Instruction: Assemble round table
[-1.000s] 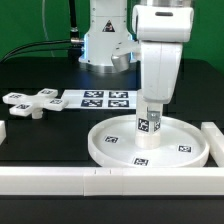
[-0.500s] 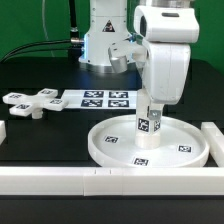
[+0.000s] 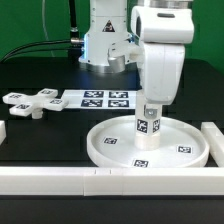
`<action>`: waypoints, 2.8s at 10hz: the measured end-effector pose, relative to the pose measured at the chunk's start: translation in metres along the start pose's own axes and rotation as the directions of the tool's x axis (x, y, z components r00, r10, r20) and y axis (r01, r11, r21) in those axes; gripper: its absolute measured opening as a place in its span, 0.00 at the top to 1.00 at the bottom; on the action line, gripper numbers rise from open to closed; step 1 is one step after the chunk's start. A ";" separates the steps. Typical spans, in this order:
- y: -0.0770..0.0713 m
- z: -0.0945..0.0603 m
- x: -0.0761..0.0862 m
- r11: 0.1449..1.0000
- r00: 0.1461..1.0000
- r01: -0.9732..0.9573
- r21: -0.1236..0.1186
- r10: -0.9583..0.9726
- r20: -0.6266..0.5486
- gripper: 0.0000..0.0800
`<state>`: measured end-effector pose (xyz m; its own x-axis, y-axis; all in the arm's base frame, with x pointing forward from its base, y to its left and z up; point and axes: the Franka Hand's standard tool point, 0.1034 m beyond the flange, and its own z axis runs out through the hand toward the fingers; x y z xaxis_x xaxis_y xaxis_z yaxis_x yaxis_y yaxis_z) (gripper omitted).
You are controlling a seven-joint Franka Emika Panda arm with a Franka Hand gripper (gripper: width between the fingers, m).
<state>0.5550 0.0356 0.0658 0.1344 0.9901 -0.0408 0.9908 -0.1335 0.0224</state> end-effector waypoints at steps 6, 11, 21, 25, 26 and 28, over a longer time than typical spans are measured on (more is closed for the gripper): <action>-0.001 0.000 0.001 0.885 0.885 -0.466 0.006 0.466 0.003 0.49; -0.003 0.000 0.004 0.460 0.460 -0.886 0.052 0.888 -0.003 0.49; -0.003 0.001 0.002 -0.363 -0.358 -0.927 0.090 0.931 0.063 0.49; -0.003 0.001 0.002 -0.661 -0.651 -0.745 0.092 0.750 0.113 0.49; -0.002 0.000 0.002 -0.723 -0.711 -0.684 0.097 0.691 0.130 0.49; -0.001 0.000 0.004 -0.873 -0.859 -0.479 0.088 0.487 0.159 0.49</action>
Offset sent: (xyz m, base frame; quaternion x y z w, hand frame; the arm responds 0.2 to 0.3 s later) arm 0.0000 0.0000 0.0000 0.0000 0.0000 0.1938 0.9810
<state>0.5549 0.0392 0.0652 0.3700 -0.9222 -0.1125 -0.9281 -0.3617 -0.0879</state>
